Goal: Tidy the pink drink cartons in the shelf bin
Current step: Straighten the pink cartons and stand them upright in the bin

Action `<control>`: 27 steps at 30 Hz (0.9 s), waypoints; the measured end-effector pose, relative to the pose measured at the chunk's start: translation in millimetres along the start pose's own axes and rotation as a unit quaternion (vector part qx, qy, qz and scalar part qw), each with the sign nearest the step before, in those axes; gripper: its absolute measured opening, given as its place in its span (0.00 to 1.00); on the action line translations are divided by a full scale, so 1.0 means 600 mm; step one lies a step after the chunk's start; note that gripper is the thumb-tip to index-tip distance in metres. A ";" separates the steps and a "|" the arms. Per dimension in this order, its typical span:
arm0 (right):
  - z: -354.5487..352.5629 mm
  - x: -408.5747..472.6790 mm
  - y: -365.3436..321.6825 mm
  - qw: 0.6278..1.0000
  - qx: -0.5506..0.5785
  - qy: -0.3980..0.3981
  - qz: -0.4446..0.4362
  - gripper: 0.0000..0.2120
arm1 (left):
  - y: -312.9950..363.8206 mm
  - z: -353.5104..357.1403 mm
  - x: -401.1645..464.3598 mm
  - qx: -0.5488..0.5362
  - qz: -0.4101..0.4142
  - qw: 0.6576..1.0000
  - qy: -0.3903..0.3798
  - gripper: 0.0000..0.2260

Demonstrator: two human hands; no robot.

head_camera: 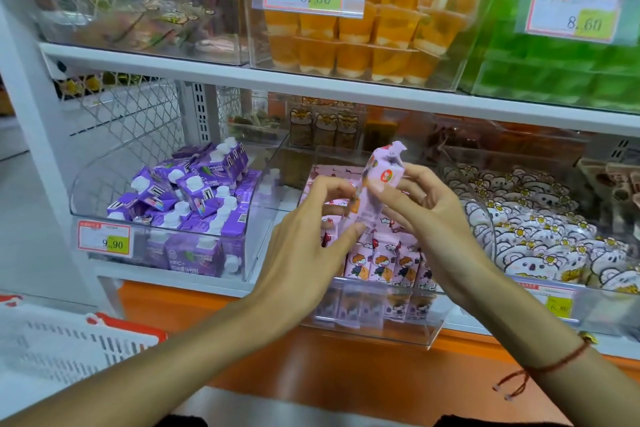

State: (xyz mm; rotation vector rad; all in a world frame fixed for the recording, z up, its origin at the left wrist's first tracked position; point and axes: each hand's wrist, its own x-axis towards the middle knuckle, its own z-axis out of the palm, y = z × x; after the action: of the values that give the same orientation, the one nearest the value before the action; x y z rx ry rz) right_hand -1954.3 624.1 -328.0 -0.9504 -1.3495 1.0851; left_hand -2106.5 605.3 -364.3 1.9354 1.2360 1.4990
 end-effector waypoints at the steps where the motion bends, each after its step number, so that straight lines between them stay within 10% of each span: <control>1: -0.002 0.002 -0.001 1.000 -0.003 -0.024 0.005 0.22 | -0.002 -0.001 0.002 -0.007 -0.002 1.000 -0.004 0.14; 12: 0.019 -0.014 0.003 0.990 -0.078 0.028 -0.112 0.12 | -0.001 -0.010 0.010 -0.042 -0.019 0.999 0.026 0.14; 27: 0.000 0.001 0.004 0.997 -0.034 0.005 0.074 0.14 | 0.009 -0.015 0.022 -0.265 -0.233 0.928 -0.124 0.09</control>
State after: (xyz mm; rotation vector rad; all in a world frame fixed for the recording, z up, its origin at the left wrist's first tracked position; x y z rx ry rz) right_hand -1954.5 625.3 -330.3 -1.1186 -1.3317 1.1511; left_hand -2112.1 611.3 -349.5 1.3095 0.9597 1.1427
